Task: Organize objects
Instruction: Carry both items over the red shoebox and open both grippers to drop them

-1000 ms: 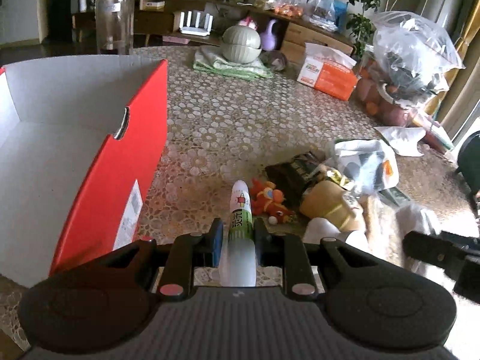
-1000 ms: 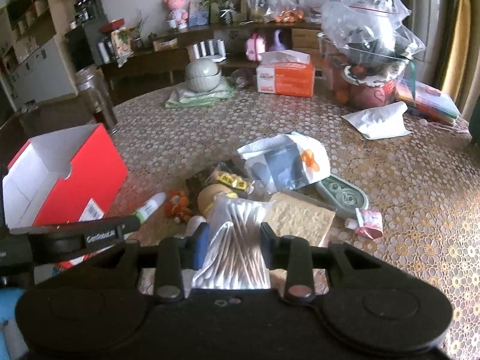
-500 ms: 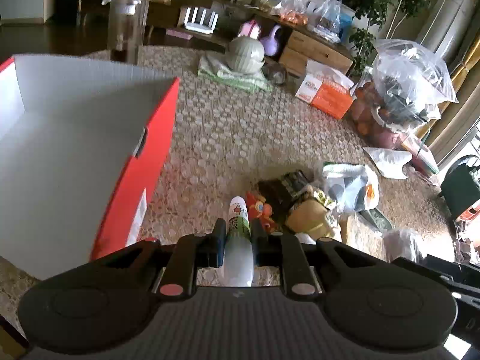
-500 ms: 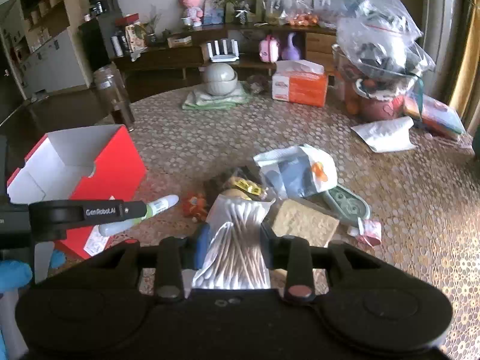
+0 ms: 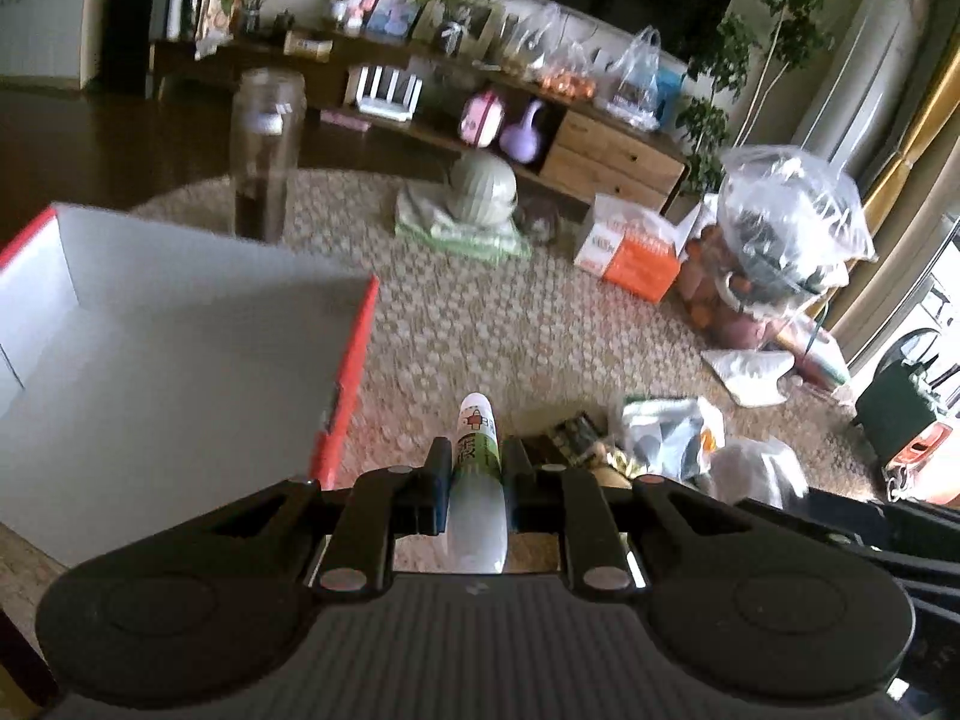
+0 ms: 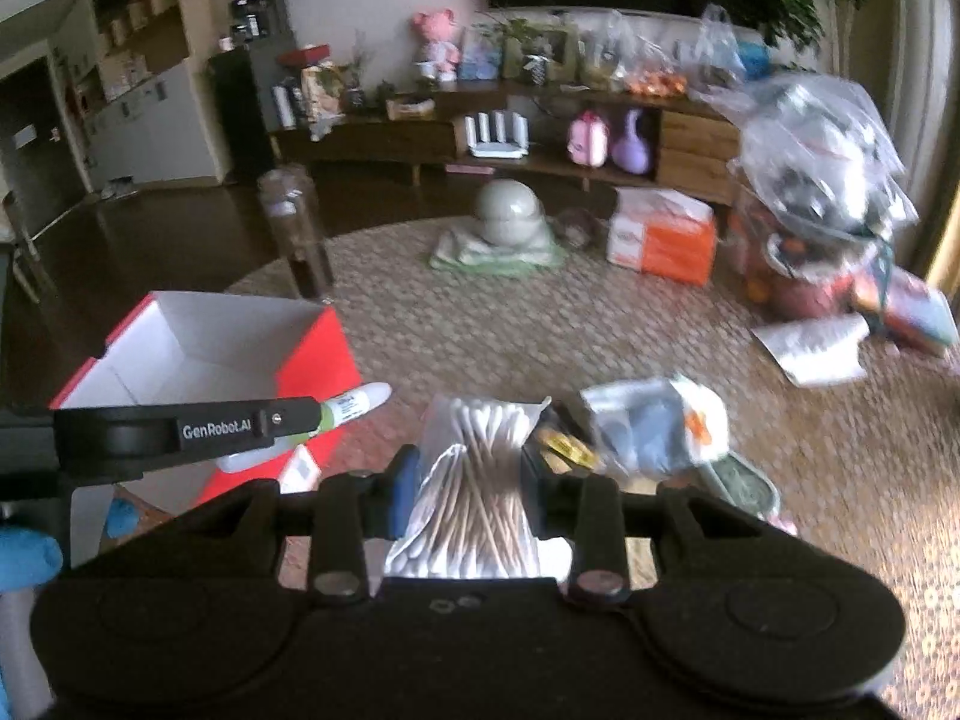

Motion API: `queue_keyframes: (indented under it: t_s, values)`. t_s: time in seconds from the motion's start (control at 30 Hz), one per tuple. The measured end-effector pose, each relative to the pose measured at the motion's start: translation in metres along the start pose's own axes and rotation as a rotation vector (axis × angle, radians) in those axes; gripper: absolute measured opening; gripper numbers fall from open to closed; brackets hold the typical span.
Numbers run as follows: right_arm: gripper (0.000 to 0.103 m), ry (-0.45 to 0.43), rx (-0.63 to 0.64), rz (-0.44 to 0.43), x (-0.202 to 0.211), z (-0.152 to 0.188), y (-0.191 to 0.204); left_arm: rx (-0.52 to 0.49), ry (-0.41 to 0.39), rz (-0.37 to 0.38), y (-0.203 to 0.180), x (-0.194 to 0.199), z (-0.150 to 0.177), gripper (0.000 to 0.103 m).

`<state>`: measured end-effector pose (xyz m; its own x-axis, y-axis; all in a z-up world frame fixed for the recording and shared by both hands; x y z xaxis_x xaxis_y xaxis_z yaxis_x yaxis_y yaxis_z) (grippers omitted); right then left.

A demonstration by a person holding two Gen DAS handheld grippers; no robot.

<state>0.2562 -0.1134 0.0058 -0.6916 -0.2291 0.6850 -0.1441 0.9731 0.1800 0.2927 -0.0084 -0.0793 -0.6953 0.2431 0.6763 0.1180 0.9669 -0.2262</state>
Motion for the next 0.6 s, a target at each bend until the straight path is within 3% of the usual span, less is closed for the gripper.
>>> queue_keyframes:
  t_s: [0.27,0.6]
  values:
    - [0.035,0.011,0.077,-0.060,-0.018,-0.015,0.062,-0.002,-0.047,-0.045,0.044,0.030,-0.016,0.016]
    - [0.034,0.054,0.173,-0.118,-0.057,-0.013,0.146,-0.011,-0.047,-0.143,0.125,0.042,-0.019,0.016]
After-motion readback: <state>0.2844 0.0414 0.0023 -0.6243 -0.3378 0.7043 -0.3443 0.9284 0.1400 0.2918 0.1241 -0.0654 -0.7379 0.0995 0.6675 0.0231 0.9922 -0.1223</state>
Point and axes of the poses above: each gripper's, at about its wrist camera, not at the fingertips, and x roughly against the way its jaws point, y to its left, z to its underside, the point moved 10 cm from there along -x, roughly the way its jaws point, and after that the axes turned 6 degrees about -x, right-handed, at the moved point
